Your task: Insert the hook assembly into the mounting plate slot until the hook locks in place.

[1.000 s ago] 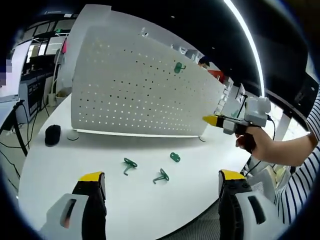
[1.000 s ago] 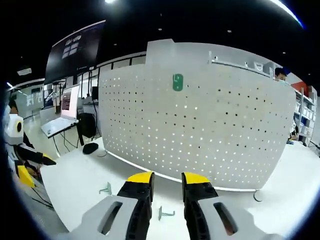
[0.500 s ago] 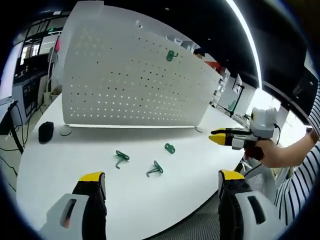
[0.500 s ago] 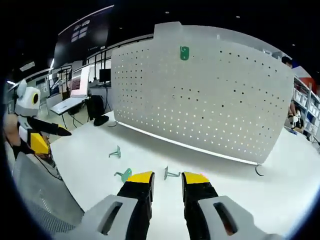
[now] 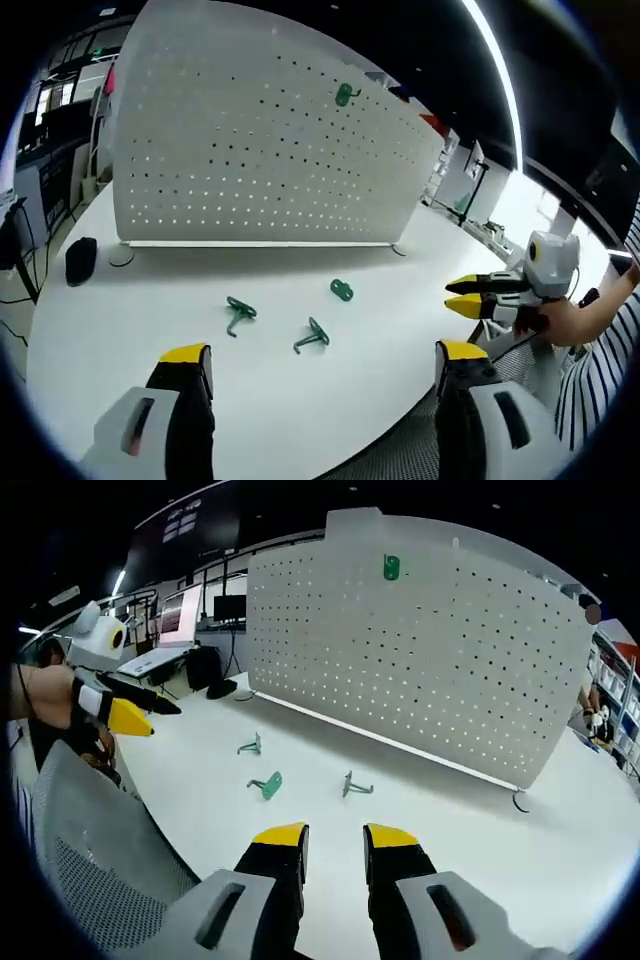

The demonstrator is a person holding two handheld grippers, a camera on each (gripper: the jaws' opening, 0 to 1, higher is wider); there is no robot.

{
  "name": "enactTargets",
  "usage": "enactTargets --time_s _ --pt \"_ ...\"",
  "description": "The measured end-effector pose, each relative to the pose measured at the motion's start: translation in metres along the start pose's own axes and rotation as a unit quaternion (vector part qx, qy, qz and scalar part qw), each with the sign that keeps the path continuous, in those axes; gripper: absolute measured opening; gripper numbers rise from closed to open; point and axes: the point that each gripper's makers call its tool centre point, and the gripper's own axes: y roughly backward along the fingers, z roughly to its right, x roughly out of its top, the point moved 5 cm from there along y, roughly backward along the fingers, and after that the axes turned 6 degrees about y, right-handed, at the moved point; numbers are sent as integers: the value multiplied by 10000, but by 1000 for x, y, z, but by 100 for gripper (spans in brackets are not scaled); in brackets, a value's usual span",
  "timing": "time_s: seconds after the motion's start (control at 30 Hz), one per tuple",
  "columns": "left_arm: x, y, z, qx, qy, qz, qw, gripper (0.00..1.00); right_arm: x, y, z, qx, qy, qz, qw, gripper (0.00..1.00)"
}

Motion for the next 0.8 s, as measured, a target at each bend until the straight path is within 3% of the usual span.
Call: enactTargets --time_s 0.23,0.57,0.8 --pt "5 -32 8 -157 -167 -157 9996 94 -10 -1 9 -20 -232 -147 9996 20" --pt "11 -94 30 -362 -168 -341 9986 91 -13 0 21 -130 188 -184 9996 20" --pt "7 -132 42 -523 -107 -315 9981 88 -16 2 27 -189 -178 -134 9996 20"
